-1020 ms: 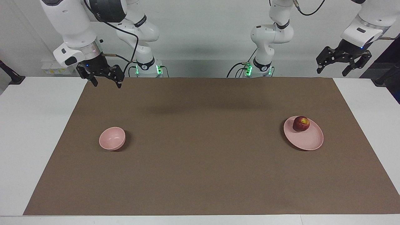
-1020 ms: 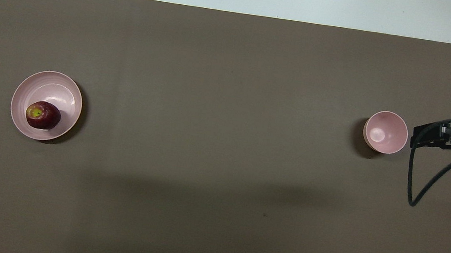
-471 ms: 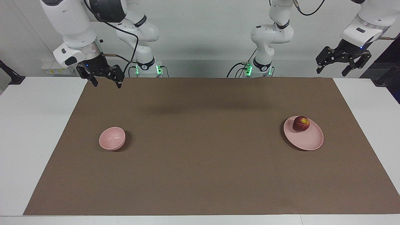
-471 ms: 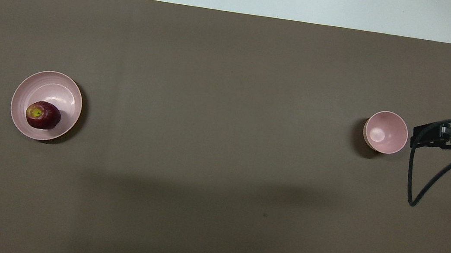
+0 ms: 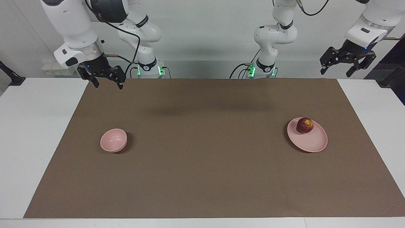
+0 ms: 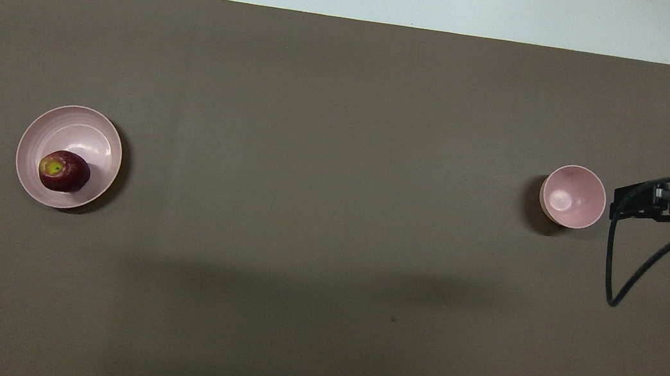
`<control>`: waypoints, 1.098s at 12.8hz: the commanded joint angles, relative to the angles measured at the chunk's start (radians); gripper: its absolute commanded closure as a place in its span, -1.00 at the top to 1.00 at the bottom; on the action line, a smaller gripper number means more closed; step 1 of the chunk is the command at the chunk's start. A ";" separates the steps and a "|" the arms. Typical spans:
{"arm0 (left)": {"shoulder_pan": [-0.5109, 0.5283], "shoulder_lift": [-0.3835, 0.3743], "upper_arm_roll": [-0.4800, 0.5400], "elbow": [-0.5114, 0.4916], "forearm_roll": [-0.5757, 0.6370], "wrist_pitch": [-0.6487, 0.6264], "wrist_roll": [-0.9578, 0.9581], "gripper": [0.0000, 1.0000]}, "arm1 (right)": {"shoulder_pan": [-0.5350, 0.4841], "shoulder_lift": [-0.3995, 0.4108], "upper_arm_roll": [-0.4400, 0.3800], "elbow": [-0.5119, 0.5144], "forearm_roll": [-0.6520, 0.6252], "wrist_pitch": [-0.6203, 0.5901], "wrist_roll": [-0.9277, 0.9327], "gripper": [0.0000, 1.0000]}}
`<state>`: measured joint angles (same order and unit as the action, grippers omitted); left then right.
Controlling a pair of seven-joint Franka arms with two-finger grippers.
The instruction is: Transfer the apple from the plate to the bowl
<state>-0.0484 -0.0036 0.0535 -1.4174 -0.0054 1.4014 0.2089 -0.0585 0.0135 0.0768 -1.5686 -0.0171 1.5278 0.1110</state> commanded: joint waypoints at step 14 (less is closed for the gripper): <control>-0.015 -0.064 0.019 -0.316 -0.018 0.253 0.035 1.00 | -0.009 -0.009 0.000 -0.007 0.022 -0.005 -0.022 1.00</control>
<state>-0.0491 -0.0282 0.0557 -1.6077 -0.0085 1.5599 0.2293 -0.0585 0.0135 0.0768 -1.5686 -0.0171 1.5278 0.1110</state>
